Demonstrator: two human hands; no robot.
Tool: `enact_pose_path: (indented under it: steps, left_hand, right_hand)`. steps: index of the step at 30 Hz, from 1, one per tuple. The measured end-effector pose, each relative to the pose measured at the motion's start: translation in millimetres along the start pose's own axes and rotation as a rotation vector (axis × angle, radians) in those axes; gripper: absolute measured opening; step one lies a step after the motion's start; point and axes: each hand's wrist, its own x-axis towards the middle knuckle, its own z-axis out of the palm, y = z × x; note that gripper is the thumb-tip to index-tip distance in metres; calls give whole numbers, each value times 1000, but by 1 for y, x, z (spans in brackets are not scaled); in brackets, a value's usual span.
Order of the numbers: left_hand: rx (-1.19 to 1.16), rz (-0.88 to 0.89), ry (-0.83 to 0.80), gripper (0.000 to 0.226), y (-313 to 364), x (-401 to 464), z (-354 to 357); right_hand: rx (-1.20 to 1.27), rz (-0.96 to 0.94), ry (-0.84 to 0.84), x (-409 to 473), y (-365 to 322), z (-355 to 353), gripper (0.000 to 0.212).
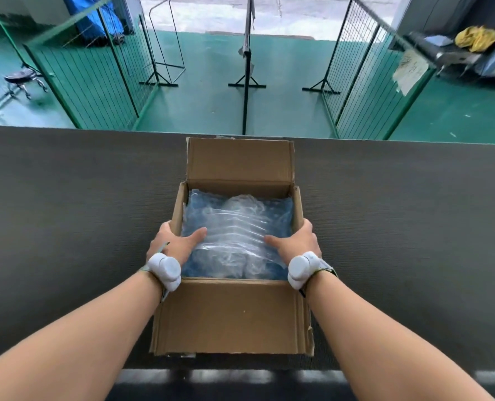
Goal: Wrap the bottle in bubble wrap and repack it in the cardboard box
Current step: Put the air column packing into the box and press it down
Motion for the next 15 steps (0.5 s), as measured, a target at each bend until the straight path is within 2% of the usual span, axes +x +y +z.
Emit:
enact_pose_path:
  steps: [9, 12, 15]
  left_hand:
    - [-17, -3, 8, 88, -2, -1, 1]
    - [167, -24, 39, 97, 1, -1, 5]
    - [494, 37, 191, 83, 26, -9, 9]
  right_hand:
    - [-37, -8, 57, -11, 5, -6, 105]
    - [-45, 12, -24, -6, 3, -9, 111]
    - [-46, 86, -117, 1, -7, -22, 118]
